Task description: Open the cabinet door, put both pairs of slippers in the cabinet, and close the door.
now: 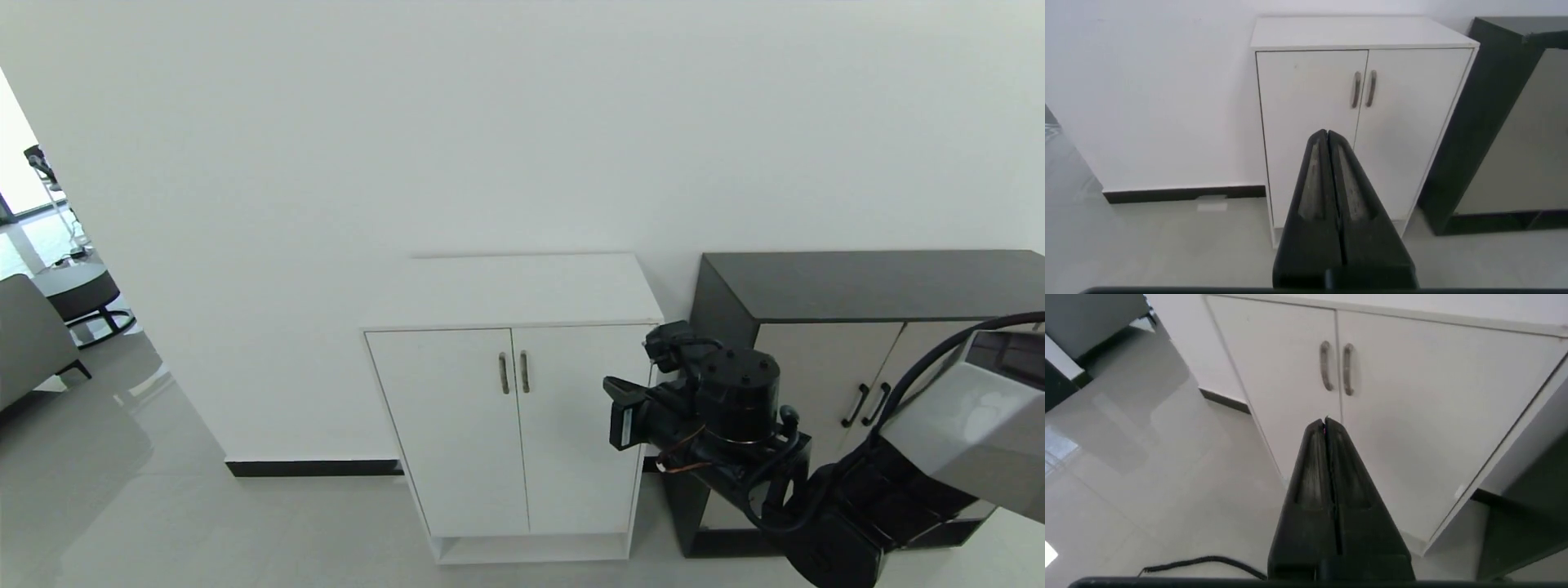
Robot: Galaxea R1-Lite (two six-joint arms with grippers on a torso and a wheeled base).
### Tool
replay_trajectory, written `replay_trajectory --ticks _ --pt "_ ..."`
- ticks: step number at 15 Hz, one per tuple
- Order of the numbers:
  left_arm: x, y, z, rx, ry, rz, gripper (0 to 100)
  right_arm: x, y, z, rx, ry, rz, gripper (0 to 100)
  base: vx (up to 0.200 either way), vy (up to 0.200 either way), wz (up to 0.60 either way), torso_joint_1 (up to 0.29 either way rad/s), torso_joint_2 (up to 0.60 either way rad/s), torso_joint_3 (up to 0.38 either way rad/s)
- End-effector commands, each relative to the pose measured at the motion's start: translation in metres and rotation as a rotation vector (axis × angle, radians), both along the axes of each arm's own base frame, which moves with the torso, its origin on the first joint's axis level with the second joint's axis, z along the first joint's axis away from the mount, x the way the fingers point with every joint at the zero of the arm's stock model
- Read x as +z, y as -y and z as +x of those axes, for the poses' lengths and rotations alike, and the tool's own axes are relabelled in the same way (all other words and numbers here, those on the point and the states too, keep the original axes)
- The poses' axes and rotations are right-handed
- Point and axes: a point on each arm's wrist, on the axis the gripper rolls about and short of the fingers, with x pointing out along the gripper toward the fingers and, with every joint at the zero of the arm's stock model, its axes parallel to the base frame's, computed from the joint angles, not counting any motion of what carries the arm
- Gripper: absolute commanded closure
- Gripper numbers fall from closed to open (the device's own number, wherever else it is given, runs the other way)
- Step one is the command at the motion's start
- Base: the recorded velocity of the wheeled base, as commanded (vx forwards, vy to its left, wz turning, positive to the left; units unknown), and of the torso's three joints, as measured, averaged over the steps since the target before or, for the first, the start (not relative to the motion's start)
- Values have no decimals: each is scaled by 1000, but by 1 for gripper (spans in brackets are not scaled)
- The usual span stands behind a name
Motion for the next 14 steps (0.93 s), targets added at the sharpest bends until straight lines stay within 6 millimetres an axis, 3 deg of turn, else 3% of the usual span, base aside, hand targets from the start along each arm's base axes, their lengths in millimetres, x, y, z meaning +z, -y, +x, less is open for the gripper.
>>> replay_trajectory --ticks 1,5,12,14 --pt "0 0 0 0 -2 -1 100 -10 -3 0 5 -20 -18 100 200 0 0 12 7 7" --pt "0 0 0 0 -1 -1 100 -19 -5 -3 17 -43 -38 100 200 0 0 6 0 0" --pt "0 0 0 0 -2 -1 100 -64 -23 -2 53 -118 -108 100 200 0 0 2 3 2" --pt "0 0 0 0 -2 -1 100 -81 -37 11 54 -118 -106 100 0 0 0 0 0 0"
